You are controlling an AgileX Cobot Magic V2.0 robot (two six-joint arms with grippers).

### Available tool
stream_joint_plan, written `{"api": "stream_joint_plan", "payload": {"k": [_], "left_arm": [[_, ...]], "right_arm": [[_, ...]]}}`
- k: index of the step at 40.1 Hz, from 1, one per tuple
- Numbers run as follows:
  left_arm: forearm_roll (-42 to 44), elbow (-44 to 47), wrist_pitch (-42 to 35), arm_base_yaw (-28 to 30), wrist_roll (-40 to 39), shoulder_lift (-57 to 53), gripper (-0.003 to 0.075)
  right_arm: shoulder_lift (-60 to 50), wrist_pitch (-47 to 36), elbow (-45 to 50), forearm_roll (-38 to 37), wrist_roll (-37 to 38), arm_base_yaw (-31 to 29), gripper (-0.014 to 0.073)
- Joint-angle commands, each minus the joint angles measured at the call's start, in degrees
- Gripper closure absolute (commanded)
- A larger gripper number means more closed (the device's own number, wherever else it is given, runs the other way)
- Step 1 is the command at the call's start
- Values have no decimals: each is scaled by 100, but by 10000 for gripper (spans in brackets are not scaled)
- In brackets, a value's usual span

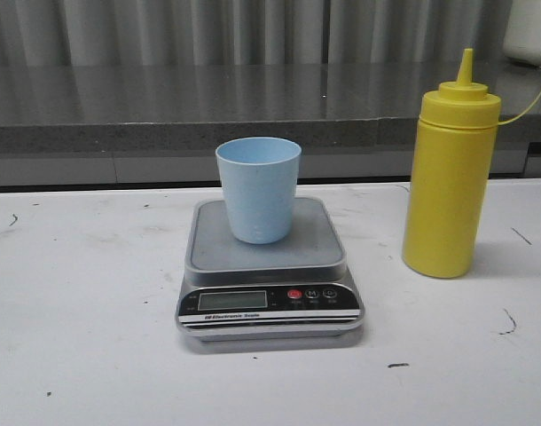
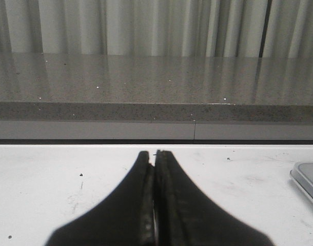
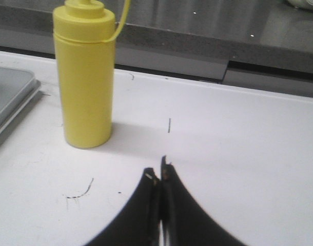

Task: Pour seasoning into cup on scale with both arms

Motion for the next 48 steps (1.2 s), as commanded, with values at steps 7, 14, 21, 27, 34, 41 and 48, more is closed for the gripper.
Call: {"api": "stream_joint_plan", "payload": {"k": [7,14,21,27,34,41,48], "left_arm": [[-60,133,-471,5,-60,-94,740],[-60,133,-471,5,-60,-94,740],[-60,133,-471,5,-60,-85,740],[-60,133,-471,5,-60,-85,740],[-60,133,-471,5,-60,-85,740],[-60,133,-471,5,-60,-85,740],[-60,133,-471,5,-60,-85,740]], "right_arm": [[-894,268,-30,60,7,-319,663],[-1008,532,-30,162,7,-319,663],[-1009,572,-30,162,7,-319,663],[-1009,578,-30,162,7,-319,663],[-1009,578,-30,162,7,-319,663],[-1009,578,-30,162,7,-319,663],[-1009,578,-30,162,7,-319,663]]}}
